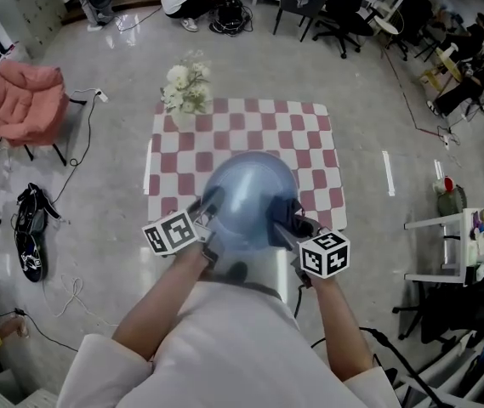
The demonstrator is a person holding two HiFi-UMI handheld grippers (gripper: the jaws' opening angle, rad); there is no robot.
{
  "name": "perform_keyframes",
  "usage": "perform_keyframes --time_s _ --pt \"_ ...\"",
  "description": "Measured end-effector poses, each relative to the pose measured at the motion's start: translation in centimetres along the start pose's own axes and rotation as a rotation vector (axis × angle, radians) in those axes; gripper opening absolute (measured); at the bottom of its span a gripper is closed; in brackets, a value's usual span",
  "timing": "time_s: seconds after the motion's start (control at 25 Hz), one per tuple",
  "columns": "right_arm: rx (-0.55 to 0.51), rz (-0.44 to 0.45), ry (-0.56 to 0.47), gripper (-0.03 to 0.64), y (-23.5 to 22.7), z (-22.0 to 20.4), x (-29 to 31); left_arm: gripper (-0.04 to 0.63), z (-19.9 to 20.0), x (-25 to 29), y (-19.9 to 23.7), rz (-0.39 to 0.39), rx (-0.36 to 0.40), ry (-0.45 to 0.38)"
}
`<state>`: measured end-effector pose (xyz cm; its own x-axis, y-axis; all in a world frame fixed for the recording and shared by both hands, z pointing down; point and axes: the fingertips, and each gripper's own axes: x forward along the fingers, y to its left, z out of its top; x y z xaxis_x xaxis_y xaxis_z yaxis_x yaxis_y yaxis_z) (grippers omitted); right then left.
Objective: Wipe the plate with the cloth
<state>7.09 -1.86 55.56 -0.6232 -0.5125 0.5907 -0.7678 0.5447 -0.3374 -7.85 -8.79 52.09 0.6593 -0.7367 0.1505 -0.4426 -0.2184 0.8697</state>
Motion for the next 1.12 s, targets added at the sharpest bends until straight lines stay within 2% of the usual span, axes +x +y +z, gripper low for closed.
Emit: perform_keyframes --time_s 0.28,0.56,0.84,1.0,1.12 --pt "-0.023 0.097 0.021 0.123 3.2 -0.7 1.2 0.035 0.3 0.1 -0.3 0.013 0.015 -0.028" --pt "-0.141 0.167 0.043 0.121 6.4 -0.6 1.8 0.035 0.0 0.6 -1.0 0.023 0.024 -0.044" --pt "-0.256 0.364 0.116 0.123 10.4 -0.9 1.4 0.037 -1.7 1.4 -2.2 -0.027 0.034 0.004" --pt "-0.280 0.449 0.086 0.123 11.7 0.2 0.6 0.037 -2.6 1.6 -2.9 -0.053 0.025 0.007" --pt "-0.305 0.483 0.078 0.121 11.9 0.6 0.5 0.037 -3.2 1.9 -3.7 -0.064 0.050 0.015"
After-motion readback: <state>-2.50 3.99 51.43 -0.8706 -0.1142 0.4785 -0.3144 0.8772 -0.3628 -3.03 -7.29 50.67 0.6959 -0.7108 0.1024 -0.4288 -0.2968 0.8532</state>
